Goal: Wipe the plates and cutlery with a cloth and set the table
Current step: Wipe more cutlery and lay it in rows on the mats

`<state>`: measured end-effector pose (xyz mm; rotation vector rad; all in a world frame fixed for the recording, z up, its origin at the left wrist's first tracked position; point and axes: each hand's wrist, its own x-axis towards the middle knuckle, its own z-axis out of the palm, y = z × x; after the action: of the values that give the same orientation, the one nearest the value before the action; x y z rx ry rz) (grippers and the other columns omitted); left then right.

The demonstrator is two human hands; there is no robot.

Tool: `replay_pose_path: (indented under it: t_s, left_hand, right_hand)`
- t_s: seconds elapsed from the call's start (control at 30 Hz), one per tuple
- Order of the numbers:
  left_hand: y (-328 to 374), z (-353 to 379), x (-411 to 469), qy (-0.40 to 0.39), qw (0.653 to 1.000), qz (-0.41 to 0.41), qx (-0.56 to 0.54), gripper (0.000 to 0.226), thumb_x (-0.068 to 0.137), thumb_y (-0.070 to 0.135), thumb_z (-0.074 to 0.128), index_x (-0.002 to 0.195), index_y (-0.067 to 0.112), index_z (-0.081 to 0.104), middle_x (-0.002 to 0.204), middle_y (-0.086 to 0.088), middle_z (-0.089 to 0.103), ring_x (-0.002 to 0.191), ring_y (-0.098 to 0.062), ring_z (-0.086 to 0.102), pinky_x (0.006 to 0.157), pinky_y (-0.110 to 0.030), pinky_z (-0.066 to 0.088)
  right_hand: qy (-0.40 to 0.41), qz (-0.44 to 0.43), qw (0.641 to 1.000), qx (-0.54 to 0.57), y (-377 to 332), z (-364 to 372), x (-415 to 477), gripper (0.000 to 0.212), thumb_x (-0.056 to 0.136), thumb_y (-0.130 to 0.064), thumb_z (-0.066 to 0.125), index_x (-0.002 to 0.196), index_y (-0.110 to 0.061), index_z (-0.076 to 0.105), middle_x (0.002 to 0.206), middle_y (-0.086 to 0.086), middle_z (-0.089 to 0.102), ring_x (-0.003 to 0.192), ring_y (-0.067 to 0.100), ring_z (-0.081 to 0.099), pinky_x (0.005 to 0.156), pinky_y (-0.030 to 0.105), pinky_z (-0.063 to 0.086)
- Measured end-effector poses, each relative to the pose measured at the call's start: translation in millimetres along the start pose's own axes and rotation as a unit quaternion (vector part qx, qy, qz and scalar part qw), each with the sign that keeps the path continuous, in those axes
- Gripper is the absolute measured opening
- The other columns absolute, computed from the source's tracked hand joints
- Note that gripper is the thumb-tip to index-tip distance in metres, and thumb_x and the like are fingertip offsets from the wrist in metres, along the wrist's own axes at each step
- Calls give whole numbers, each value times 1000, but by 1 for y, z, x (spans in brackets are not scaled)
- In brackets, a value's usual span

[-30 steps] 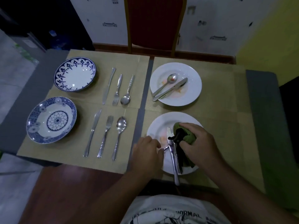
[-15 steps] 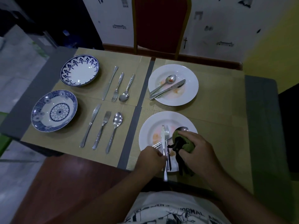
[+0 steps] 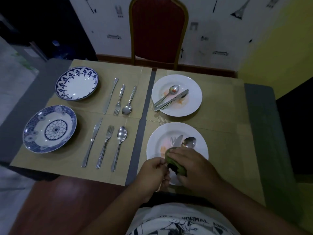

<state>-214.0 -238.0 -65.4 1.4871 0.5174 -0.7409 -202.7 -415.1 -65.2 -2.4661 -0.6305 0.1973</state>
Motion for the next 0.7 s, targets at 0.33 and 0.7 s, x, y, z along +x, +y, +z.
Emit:
replay_pose_path:
  t_s: [0.33, 0.7]
  left_hand:
    - [-5, -46, 5, -29, 999, 10, 17, 25, 101, 11, 51, 93, 9, 75, 69, -4, 63, 52, -13, 50, 54, -24, 39]
    - [4, -56, 5, -45, 998, -41, -32, 16, 96, 3, 58, 98, 5, 74, 74, -7, 67, 50, -8, 55, 48, -19, 43]
  right_hand:
    - [38, 85, 992, -80, -6, 6, 42, 41, 65, -7, 65, 105, -13, 69, 108, 4, 68, 105, 27, 59, 87, 45, 52]
    - [107, 194, 975, -8, 18, 0, 38, 49, 65, -8, 68, 111, -27, 65, 115, -9, 64, 110, 18, 54, 88, 27, 44]
